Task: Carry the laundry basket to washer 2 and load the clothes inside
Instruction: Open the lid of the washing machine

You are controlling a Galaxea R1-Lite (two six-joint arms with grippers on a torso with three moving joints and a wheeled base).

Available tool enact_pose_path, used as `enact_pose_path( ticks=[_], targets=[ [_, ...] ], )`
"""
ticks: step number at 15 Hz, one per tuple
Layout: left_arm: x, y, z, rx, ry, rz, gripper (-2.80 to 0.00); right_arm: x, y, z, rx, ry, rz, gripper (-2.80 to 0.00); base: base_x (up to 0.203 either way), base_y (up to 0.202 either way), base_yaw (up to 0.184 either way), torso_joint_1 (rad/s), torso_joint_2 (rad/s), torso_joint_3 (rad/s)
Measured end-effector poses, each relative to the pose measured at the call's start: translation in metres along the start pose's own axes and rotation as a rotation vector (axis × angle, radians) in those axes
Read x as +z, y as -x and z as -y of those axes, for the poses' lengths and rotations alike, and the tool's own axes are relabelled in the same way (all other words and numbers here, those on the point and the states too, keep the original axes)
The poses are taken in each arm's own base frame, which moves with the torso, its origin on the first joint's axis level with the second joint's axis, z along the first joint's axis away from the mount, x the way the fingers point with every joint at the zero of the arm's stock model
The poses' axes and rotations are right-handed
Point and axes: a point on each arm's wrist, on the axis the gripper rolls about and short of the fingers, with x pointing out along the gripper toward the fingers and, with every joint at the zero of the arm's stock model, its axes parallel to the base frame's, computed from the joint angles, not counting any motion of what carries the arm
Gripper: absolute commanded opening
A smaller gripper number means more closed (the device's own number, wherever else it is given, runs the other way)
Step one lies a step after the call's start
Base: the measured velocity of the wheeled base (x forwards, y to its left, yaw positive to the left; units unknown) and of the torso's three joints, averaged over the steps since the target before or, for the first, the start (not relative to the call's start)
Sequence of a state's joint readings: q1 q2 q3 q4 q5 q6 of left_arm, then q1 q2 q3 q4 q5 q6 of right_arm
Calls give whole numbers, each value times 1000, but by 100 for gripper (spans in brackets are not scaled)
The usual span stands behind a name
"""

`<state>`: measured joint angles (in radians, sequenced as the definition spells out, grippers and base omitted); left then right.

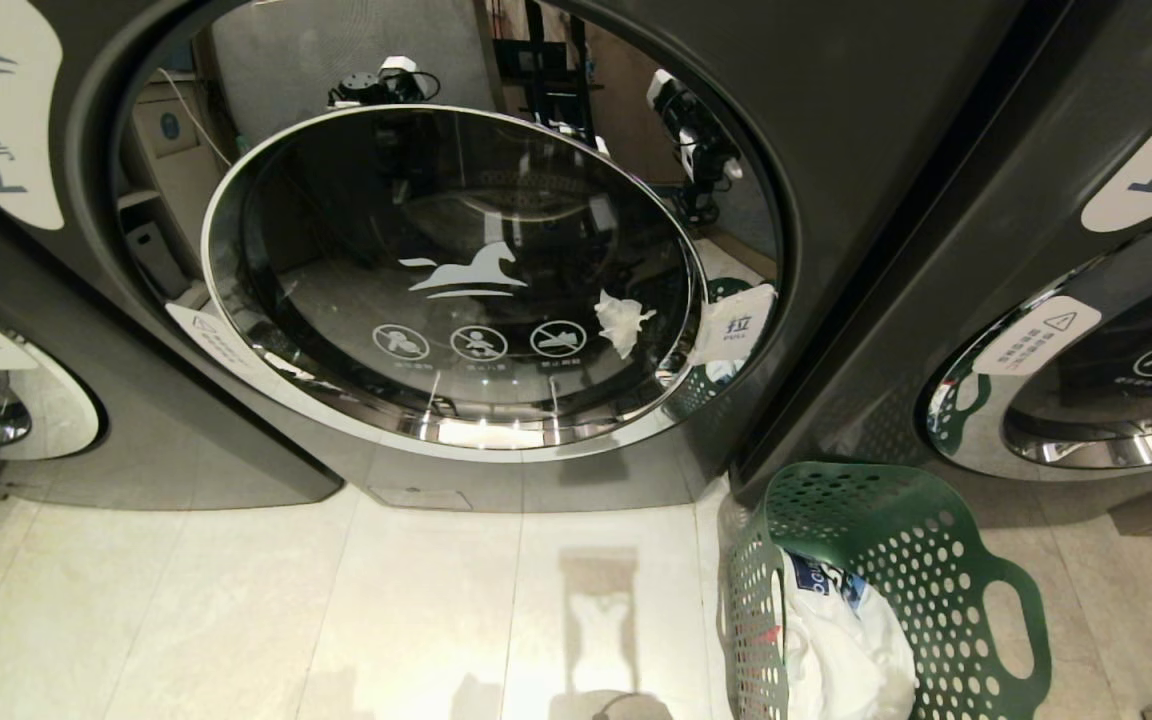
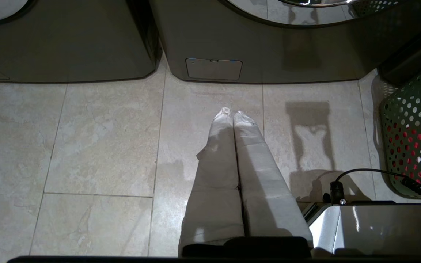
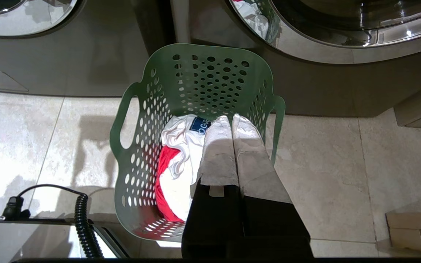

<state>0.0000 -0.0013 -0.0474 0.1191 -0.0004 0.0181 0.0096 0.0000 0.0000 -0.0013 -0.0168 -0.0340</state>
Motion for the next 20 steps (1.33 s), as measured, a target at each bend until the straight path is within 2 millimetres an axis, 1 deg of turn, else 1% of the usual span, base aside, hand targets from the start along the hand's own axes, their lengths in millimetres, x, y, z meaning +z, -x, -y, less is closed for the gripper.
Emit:
enact_pose_path(
  ticks=[20],
  targets=[
    [0, 0, 0, 3, 6, 0, -280, 0, 0, 0, -8, -57, 1, -280, 0, 0, 0, 0, 0, 0]
  ],
)
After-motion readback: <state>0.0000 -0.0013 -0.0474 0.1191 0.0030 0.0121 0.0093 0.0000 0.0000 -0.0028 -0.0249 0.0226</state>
